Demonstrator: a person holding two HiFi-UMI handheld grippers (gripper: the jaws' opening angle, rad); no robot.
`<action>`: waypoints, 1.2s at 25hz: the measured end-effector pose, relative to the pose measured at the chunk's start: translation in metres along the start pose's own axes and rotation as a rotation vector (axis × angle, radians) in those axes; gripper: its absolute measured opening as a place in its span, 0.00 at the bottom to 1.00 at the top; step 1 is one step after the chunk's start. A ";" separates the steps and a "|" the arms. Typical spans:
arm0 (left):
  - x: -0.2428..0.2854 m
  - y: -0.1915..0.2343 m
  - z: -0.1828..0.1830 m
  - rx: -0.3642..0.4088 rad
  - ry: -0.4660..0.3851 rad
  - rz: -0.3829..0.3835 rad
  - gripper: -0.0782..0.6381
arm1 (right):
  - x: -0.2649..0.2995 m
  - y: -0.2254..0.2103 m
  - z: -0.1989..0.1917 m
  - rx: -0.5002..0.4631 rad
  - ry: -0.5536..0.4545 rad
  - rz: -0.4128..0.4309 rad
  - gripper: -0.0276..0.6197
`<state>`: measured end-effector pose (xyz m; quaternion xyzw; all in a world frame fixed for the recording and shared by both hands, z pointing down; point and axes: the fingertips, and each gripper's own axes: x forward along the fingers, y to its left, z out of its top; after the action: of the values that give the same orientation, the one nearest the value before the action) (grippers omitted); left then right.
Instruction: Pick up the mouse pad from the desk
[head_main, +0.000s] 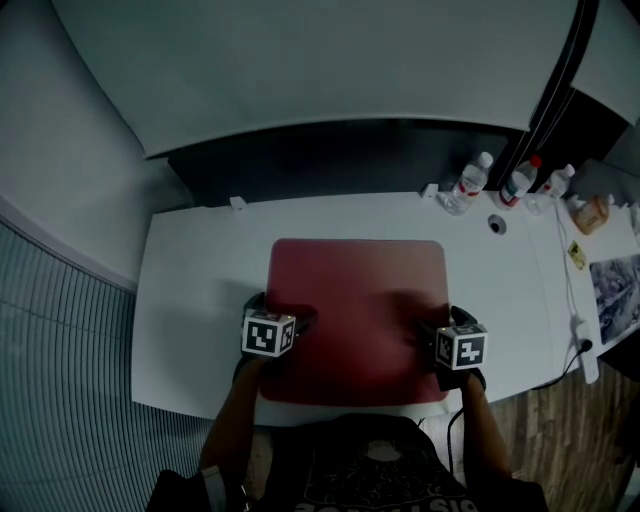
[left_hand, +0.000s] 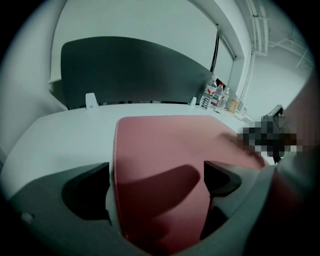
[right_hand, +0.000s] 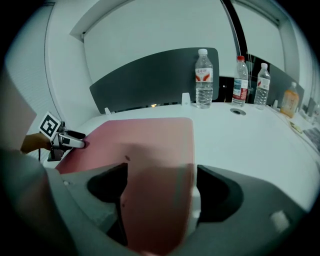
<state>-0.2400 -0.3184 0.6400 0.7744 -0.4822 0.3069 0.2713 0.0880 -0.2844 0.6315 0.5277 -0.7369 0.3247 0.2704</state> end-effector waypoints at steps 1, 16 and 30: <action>0.001 -0.001 -0.003 0.016 0.011 0.002 0.91 | 0.002 0.000 -0.002 0.007 0.010 0.002 0.70; 0.001 -0.002 -0.004 0.041 -0.019 0.042 0.88 | 0.009 0.001 -0.004 -0.078 0.034 -0.081 0.70; -0.009 0.015 0.005 -0.023 -0.082 0.147 0.64 | 0.008 0.012 -0.004 -0.105 0.024 -0.057 0.57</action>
<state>-0.2561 -0.3225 0.6319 0.7457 -0.5518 0.2885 0.2372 0.0741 -0.2830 0.6380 0.5295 -0.7343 0.2842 0.3158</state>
